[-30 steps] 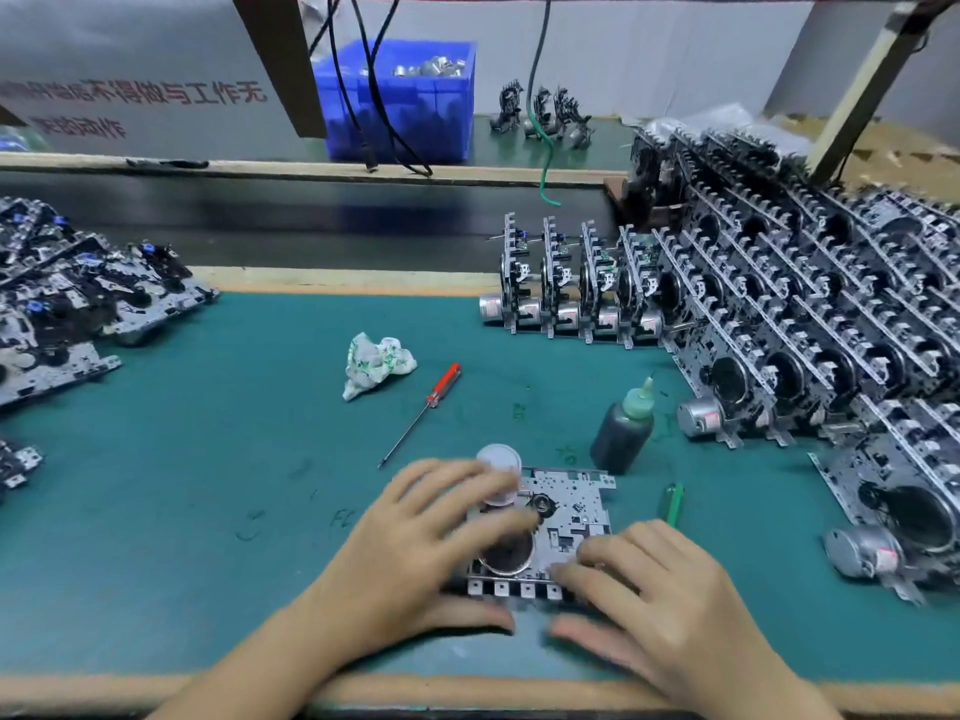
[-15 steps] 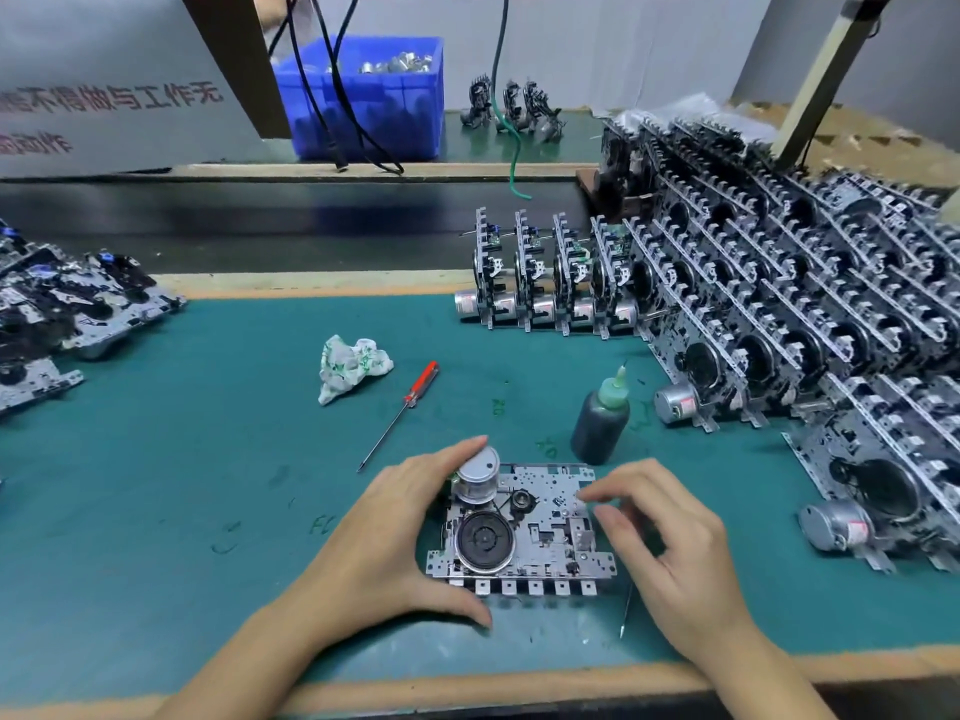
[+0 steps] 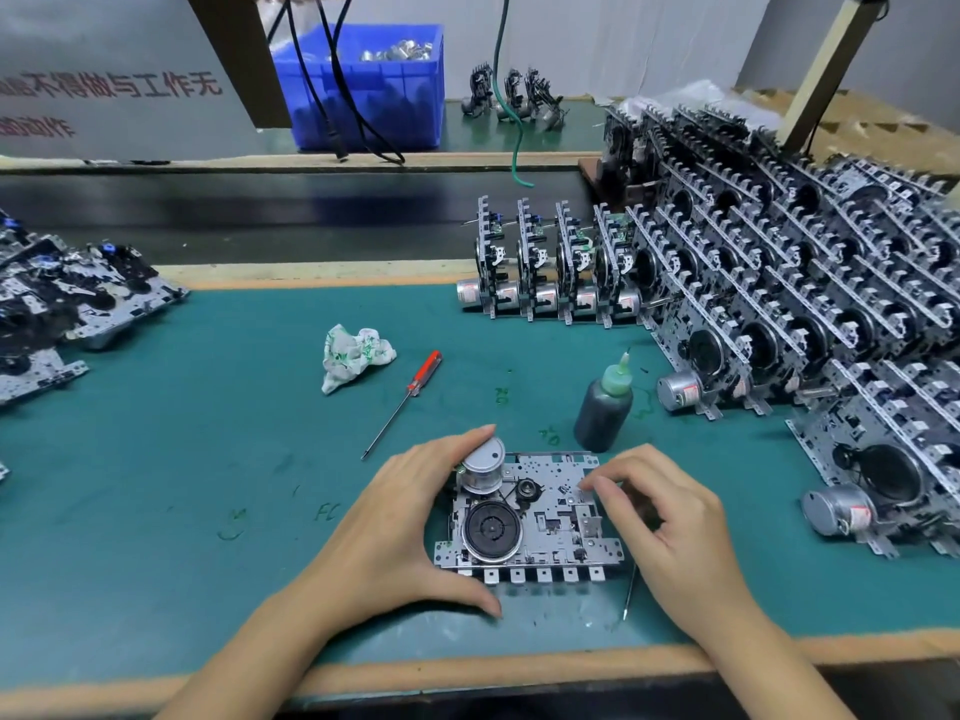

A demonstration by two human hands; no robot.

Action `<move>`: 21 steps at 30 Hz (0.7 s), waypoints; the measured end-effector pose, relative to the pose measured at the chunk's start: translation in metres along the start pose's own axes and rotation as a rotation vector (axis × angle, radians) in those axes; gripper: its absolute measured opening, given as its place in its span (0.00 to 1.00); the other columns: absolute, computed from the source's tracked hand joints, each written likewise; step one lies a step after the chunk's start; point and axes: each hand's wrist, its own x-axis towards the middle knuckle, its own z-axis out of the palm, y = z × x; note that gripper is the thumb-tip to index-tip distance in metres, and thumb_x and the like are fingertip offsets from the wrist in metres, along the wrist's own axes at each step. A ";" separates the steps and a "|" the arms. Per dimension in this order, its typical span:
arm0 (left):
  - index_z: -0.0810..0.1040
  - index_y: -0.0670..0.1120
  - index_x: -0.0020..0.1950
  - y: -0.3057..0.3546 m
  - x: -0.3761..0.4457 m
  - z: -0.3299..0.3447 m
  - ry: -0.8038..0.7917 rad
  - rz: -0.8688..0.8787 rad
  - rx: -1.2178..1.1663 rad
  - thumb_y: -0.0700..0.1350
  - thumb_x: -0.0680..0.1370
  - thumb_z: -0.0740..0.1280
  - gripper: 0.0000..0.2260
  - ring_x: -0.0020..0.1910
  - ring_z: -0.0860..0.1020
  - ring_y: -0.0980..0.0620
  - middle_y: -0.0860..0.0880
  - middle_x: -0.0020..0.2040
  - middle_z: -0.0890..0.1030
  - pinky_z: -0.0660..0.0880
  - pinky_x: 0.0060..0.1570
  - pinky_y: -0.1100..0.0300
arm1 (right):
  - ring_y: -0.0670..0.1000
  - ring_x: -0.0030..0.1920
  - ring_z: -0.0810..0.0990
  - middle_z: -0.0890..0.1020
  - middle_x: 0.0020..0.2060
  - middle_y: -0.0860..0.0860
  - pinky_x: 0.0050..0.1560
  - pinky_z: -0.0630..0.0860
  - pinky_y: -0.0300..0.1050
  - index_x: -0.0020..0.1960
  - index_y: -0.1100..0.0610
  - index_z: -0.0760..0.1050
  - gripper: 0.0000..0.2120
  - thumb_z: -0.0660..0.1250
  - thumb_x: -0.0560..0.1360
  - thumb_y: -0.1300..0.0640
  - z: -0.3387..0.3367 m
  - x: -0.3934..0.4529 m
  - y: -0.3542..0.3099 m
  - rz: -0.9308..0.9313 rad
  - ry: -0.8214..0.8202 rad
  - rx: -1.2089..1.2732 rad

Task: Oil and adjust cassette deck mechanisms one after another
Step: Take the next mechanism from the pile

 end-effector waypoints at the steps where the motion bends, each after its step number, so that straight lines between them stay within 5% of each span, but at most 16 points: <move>1: 0.51 0.67 0.73 0.000 0.000 0.000 -0.001 0.000 0.004 0.70 0.55 0.75 0.52 0.66 0.60 0.72 0.74 0.67 0.59 0.56 0.64 0.75 | 0.46 0.34 0.75 0.78 0.37 0.44 0.33 0.69 0.36 0.38 0.56 0.79 0.16 0.60 0.76 0.48 0.000 0.000 0.000 -0.003 -0.002 -0.007; 12: 0.52 0.66 0.73 -0.002 0.000 0.001 -0.014 0.007 -0.059 0.68 0.56 0.76 0.51 0.69 0.62 0.67 0.72 0.69 0.60 0.58 0.66 0.73 | 0.46 0.34 0.76 0.78 0.37 0.44 0.33 0.70 0.37 0.38 0.56 0.79 0.09 0.64 0.75 0.57 0.000 0.001 -0.002 0.026 -0.016 -0.009; 21: 0.52 0.66 0.74 -0.004 0.000 0.003 -0.030 0.022 -0.077 0.67 0.58 0.76 0.50 0.70 0.62 0.65 0.69 0.70 0.60 0.58 0.67 0.71 | 0.48 0.38 0.73 0.76 0.39 0.41 0.37 0.68 0.37 0.43 0.47 0.76 0.06 0.61 0.75 0.48 -0.003 0.003 0.000 0.057 0.103 -0.040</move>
